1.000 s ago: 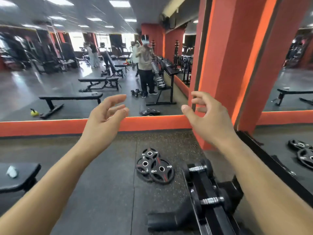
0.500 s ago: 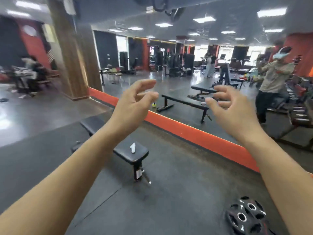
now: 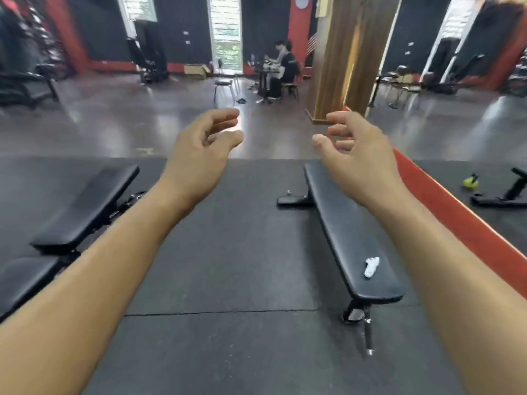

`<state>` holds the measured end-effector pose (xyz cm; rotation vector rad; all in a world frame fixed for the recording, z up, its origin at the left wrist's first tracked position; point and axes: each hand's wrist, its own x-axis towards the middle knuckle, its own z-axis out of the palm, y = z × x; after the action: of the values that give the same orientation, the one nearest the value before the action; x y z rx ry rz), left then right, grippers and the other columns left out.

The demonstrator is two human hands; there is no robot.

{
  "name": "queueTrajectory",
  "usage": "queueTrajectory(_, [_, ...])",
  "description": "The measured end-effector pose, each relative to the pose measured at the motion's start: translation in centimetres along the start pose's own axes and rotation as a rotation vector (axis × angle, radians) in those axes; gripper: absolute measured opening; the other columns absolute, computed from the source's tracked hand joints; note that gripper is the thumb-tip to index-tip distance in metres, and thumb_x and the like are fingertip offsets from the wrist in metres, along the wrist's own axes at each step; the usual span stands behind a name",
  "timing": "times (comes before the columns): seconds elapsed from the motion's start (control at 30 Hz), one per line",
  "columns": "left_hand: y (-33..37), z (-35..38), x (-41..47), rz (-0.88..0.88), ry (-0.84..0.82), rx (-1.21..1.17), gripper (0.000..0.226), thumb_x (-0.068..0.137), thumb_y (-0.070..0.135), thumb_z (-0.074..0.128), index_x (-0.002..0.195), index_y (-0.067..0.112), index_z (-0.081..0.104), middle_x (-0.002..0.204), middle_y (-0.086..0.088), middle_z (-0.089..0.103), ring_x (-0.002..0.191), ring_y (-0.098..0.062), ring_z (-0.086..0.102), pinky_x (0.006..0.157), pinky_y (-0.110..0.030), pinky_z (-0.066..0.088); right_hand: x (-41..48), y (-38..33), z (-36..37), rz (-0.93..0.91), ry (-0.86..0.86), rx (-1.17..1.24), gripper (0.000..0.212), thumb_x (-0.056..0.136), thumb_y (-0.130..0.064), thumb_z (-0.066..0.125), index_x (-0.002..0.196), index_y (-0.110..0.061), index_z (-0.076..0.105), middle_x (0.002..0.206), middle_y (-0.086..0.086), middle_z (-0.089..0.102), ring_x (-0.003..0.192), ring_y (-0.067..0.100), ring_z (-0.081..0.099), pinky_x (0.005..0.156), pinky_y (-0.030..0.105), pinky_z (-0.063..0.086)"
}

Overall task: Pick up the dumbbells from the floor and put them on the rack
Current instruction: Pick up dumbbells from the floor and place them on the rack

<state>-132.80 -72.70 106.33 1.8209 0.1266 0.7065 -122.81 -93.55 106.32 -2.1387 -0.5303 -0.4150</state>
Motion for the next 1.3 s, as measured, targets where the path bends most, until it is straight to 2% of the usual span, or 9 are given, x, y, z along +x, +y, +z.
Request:
queueTrajectory(0.13, [-4.3,-4.5,4.1,-0.043,0.172,0.074,0.029,0.086,0.033,0.062,0.114,0.04,0.064,0.126,0.01,0.067,0.115,-0.001,0.063,0.108,-0.037,0.049,6.0,-2.0,9.3,-0.1,-0.159,0.081,0.047,0.095,-0.045,0.064,0.139,-0.031,0.059,0.128,-0.007,0.069,0.116,0.018,0.066,0.105,0.043,0.052])
queueTrajectory(0.4, [-12.0,-14.2,9.1,-0.202,0.437,0.205,0.031,0.099,0.015,0.06,0.129,0.024,0.062,0.128,0.006,0.065,0.118,-0.001,0.06,0.109,-0.033,0.047,12.9,-8.5,27.3,-0.276,-0.459,0.195,0.045,0.097,-0.043,0.062,0.14,-0.031,0.057,0.131,-0.007,0.066,0.117,0.016,0.064,0.102,0.041,0.053])
queueTrajectory(0.6, [-15.1,-22.0,7.1,-0.368,0.719,0.261,0.028,0.098,0.017,0.062,0.121,0.034,0.062,0.128,0.01,0.066,0.115,0.005,0.06,0.108,-0.032,0.048,12.8,-15.2,39.5,-0.437,-0.706,0.308,0.045,0.094,-0.044,0.063,0.136,-0.029,0.061,0.124,-0.004,0.068,0.115,0.021,0.065,0.103,0.044,0.052])
queueTrajectory(0.73, [-16.3,-26.3,3.0,-0.512,0.996,0.342,0.03,0.098,0.017,0.063,0.125,0.029,0.064,0.13,0.007,0.066,0.108,0.005,0.061,0.104,-0.032,0.05,9.5,-20.0,46.9,-0.593,-0.934,0.375,0.043,0.095,-0.043,0.065,0.136,-0.03,0.061,0.125,-0.004,0.07,0.115,0.023,0.066,0.105,0.044,0.05])
queueTrajectory(0.9, [-16.2,-27.7,-3.4,-0.68,1.362,0.429,0.026,0.096,0.024,0.063,0.116,0.041,0.062,0.129,0.013,0.065,0.113,0.001,0.061,0.107,-0.04,0.049,3.1,-24.6,52.5,-0.816,-1.265,0.465,0.046,0.096,-0.042,0.064,0.139,-0.03,0.058,0.13,-0.005,0.069,0.121,0.022,0.064,0.106,0.044,0.049])
queueTrajectory(1.07, [-15.3,-25.5,-10.8,-0.815,1.674,0.436,0.028,0.091,0.029,0.065,0.116,0.043,0.063,0.13,0.014,0.065,0.113,0.001,0.062,0.106,-0.038,0.05,-6.0,-27.6,54.3,-1.03,-1.541,0.538,0.046,0.097,-0.043,0.063,0.14,-0.03,0.058,0.133,-0.005,0.068,0.118,0.021,0.065,0.105,0.04,0.049])
queueTrajectory(1.17, [-14.7,-24.1,-14.9,-0.883,1.842,0.415,0.03,0.09,0.027,0.064,0.115,0.043,0.063,0.129,0.013,0.065,0.115,-0.001,0.062,0.108,-0.04,0.049,-11.8,-29.3,54.1,-1.123,-1.69,0.583,0.046,0.097,-0.043,0.063,0.142,-0.03,0.057,0.133,-0.007,0.065,0.115,0.02,0.063,0.1,0.042,0.052])
queueTrajectory(1.23, [-14.6,-24.0,-17.6,-0.922,1.933,0.406,0.03,0.092,0.026,0.063,0.116,0.043,0.062,0.13,0.013,0.065,0.117,-0.002,0.061,0.109,-0.041,0.047,-16.0,-30.6,53.8,-1.156,-1.782,0.596,0.045,0.097,-0.042,0.063,0.14,-0.032,0.057,0.131,-0.008,0.064,0.118,0.019,0.06,0.097,0.045,0.054])
queueTrajectory(1.3, [-15.1,-24.7,-20.6,-0.948,2.005,0.386,0.029,0.094,0.026,0.063,0.117,0.043,0.062,0.13,0.013,0.065,0.118,-0.003,0.06,0.11,-0.041,0.047,-19.9,-31.8,53.9,-1.208,-1.83,0.595,0.045,0.096,-0.042,0.063,0.14,-0.032,0.057,0.131,-0.008,0.064,0.117,0.019,0.06,0.097,0.043,0.054])
